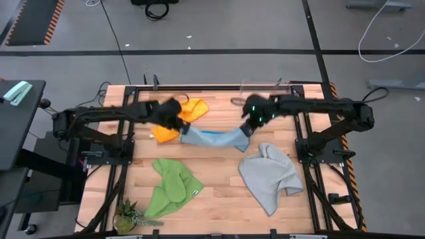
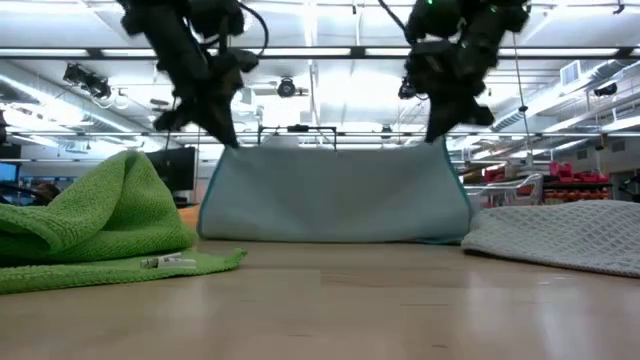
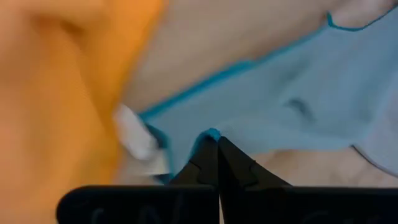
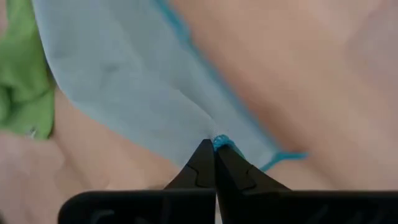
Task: Fold microfiber towels
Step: Fold the blue microfiber cloth
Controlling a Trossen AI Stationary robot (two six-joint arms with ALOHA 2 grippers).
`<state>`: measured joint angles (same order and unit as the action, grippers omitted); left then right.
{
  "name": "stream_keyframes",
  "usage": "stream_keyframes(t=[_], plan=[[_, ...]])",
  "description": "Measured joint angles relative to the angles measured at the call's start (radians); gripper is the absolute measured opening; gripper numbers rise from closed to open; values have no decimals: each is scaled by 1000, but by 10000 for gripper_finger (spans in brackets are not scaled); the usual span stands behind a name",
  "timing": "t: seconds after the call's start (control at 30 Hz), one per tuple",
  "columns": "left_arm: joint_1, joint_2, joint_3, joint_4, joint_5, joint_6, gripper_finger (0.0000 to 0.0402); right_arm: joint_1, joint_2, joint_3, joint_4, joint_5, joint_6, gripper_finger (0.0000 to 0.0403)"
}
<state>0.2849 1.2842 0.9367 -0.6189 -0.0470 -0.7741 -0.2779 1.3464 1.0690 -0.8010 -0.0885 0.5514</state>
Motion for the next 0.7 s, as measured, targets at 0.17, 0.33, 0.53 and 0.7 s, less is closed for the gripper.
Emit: stream_keyframes(t=[0.17,0.33,0.53,0.7], plan=[[97,-13,177,-133,-42,124,0,-76,-7,188,-100,58,-102,0],[117,-12,313,-252,-82,184,0,-88,-11,296,-193,100,-133,0],[46,-12,223,-356,-81,121,0,19,-11,193,-198,95,-69,0],[-68,-11,24,-209,-23,-15,0,129,-11,4,-64,54,44,0]])
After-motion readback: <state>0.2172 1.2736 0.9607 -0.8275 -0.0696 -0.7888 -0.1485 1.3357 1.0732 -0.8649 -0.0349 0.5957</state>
